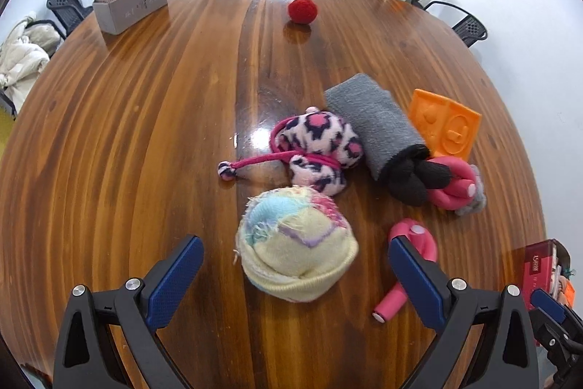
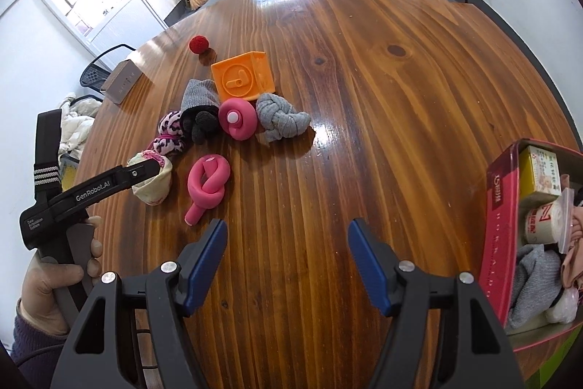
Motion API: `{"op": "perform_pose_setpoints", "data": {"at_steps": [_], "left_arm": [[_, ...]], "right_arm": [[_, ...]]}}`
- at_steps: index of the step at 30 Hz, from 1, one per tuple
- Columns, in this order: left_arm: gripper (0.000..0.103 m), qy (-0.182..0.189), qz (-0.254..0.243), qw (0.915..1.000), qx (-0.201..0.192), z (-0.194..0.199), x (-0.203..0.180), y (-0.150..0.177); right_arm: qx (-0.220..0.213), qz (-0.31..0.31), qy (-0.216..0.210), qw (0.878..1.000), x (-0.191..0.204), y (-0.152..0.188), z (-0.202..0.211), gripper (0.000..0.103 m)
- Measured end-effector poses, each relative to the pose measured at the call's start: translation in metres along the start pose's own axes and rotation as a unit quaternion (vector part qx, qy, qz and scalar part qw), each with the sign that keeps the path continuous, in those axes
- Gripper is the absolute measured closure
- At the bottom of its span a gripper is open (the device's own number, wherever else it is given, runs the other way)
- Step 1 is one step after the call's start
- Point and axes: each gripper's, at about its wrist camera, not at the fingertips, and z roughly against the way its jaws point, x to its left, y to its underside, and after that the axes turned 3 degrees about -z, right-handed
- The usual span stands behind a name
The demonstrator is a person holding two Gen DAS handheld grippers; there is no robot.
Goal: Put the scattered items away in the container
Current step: 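Move both open tools back over the table toward the remaining items, then grasp the pastel knit ball with the left tool while the right tool grasps a pink foam knot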
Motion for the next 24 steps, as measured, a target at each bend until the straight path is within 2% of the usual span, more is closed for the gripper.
{"op": "perform_pose_setpoints", "data": {"at_steps": [3,5,6,9,11,19,24], "left_arm": [[0.002,0.003,0.023,0.9996,0.017,-0.011,0.008,0.001],[0.011,0.01,0.024,0.9993,0.027,-0.018,0.011,0.004],[0.013,0.005,0.014,0.9997,0.018,-0.017,0.009,0.005],[0.035,0.01,-0.002,0.9999,0.009,-0.014,0.007,0.005],[0.037,0.023,0.007,0.9997,0.008,-0.013,0.012,0.005],[0.037,0.022,0.014,0.9994,-0.023,0.015,0.034,0.011],[0.037,0.019,0.03,0.9987,-0.037,0.039,0.041,0.023]], "right_arm": [[0.001,0.002,0.002,1.0,0.008,-0.003,-0.006,0.03],[0.001,0.005,0.001,1.0,0.013,-0.006,-0.01,0.03],[0.001,0.009,0.001,1.0,0.017,-0.008,-0.012,0.03],[0.002,0.021,-0.004,1.0,0.029,-0.012,-0.023,0.03],[0.006,0.032,-0.006,0.999,0.038,-0.014,-0.032,0.03],[0.02,0.068,-0.018,0.997,0.07,-0.026,-0.071,0.03],[0.032,0.09,-0.01,0.995,0.085,-0.03,-0.096,0.03]]}}
